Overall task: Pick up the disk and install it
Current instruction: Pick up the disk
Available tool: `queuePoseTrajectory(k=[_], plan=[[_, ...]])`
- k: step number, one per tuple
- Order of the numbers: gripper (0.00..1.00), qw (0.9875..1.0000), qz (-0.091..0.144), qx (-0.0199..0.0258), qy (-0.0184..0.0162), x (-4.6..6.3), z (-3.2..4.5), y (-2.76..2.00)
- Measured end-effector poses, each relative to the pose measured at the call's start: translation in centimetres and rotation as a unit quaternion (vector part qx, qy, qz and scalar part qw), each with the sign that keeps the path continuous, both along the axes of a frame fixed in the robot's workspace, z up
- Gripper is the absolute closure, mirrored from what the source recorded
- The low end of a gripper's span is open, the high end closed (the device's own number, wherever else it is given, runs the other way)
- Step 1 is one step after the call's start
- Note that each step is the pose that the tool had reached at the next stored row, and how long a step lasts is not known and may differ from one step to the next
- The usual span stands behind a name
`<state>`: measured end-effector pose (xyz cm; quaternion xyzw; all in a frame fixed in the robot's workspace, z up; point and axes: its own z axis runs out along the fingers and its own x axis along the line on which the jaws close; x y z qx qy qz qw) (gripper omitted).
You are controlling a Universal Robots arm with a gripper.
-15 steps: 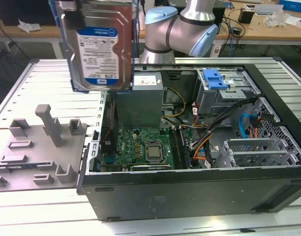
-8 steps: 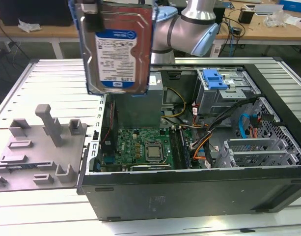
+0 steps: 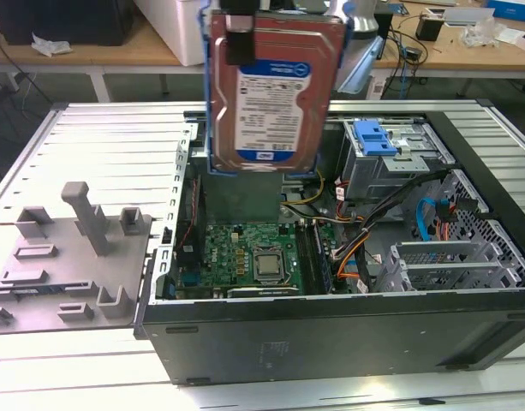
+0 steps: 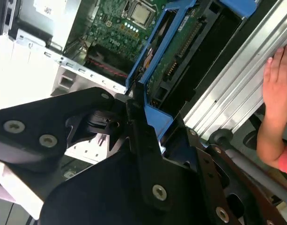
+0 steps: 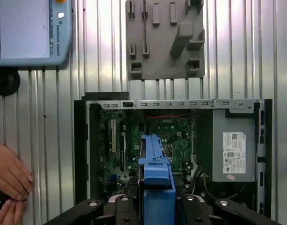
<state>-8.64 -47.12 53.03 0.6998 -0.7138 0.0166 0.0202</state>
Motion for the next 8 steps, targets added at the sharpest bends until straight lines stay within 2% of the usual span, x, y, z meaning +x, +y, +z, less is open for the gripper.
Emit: queuePoseTrajectory(k=[1,5,8], plan=[[0.63,1.0,0.0,0.0002,0.0,0.5,0.0,-0.15],[0.63,1.0,0.0,0.0007,0.0,3.9,0.0,-1.24],[0.63,1.0,0.0,0.0006,0.0,5.5,0.0,-1.71]])
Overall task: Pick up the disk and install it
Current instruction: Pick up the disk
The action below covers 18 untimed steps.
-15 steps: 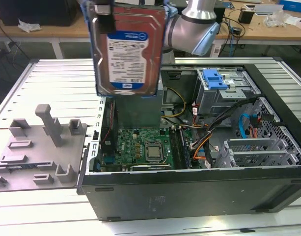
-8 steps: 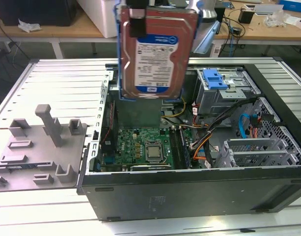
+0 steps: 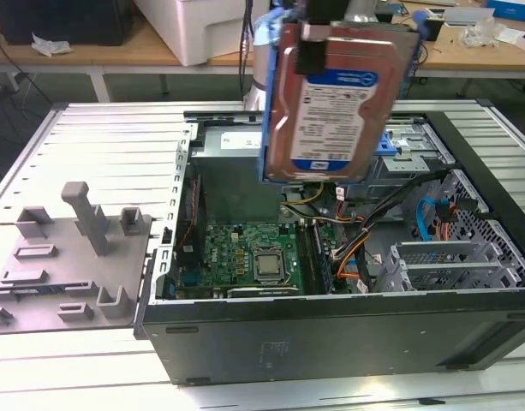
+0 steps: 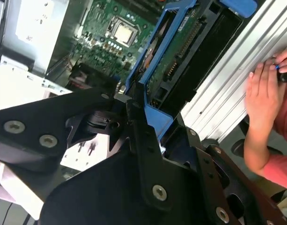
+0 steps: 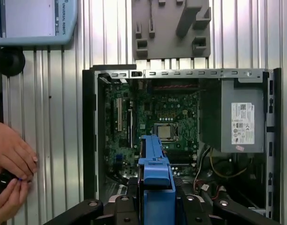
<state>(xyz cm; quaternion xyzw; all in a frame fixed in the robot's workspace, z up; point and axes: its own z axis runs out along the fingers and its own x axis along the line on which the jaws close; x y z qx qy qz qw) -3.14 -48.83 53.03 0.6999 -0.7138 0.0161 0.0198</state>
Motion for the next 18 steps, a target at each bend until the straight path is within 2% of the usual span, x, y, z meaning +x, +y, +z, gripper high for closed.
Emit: queuePoseTrajectory(k=[9,11,14,16,18], plan=[[0.63,1.0,0.0,0.0,0.0,4.6,-0.01,-1.31],[0.63,1.0,0.0,0.0001,0.0,6.2,-0.02,-1.78],[0.63,1.0,0.0,0.0,0.0,7.8,-0.02,-2.33],[0.63,1.0,0.001,0.0001,0.0,9.6,-0.02,-2.98],[0.63,1.0,0.001,0.0001,0.0,10.4,-0.02,-3.36]])
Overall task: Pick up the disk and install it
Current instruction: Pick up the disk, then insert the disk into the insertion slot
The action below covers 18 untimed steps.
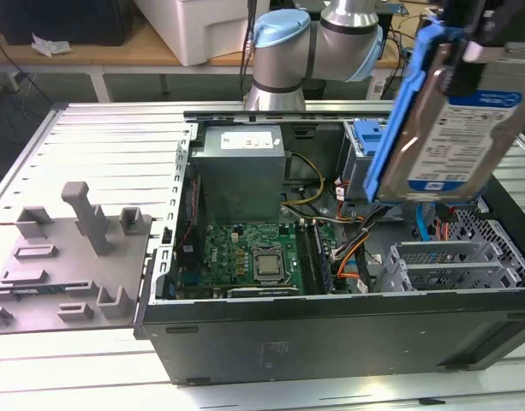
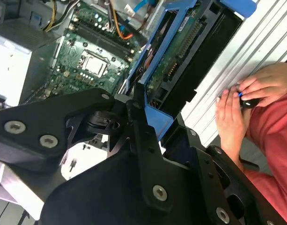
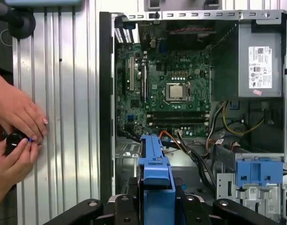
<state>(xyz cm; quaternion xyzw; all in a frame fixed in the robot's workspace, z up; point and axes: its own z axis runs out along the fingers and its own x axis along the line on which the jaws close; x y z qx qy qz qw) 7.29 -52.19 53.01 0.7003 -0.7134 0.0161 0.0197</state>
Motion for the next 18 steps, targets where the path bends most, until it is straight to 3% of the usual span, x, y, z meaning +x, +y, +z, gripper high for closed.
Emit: queuePoseTrajectory(k=[7,18], plan=[[0.63,1.0,0.0,0.0006,0.0,3.8,-0.01,-1.54],[0.63,1.0,0.001,0.0006,0.0,3.9,-0.02,-1.68]])
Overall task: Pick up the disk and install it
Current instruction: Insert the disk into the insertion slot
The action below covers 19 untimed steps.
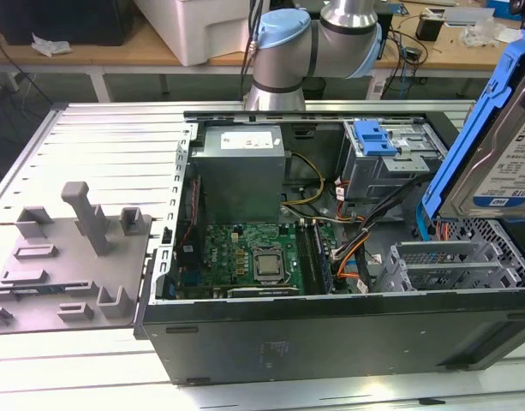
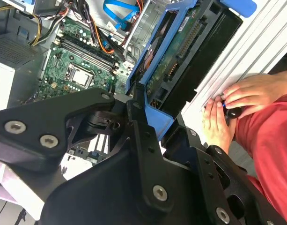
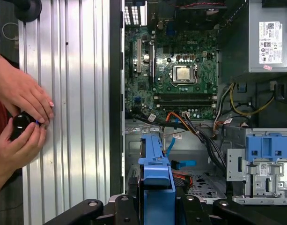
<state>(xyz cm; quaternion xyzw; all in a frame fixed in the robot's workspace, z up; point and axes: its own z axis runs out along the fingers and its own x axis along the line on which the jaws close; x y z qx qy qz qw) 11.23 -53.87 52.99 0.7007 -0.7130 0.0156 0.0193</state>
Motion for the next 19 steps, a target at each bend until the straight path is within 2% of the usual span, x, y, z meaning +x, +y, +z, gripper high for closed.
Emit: queuePoseTrajectory(k=[8,10,15,16,18,19], plan=[[0.63,1.0,0.0,0.0,0.0,0.0,0.0,0.0],[0.63,1.0,0.0,0.0,-0.0016,0.0,0.0,0.0],[0.63,1.0,0.001,0.0003,-0.0025,-0.01,0.0,0.0],[0.63,1.0,0.002,0.0017,-0.0073,-0.02,-0.01,0.0],[0.63,0.9999,0.006,0.0019,-0.0123,-0.04,-0.05,0.0],[0.63,0.9998,0.008,0.0018,-0.0159,-0.08,-0.08,0.0]])
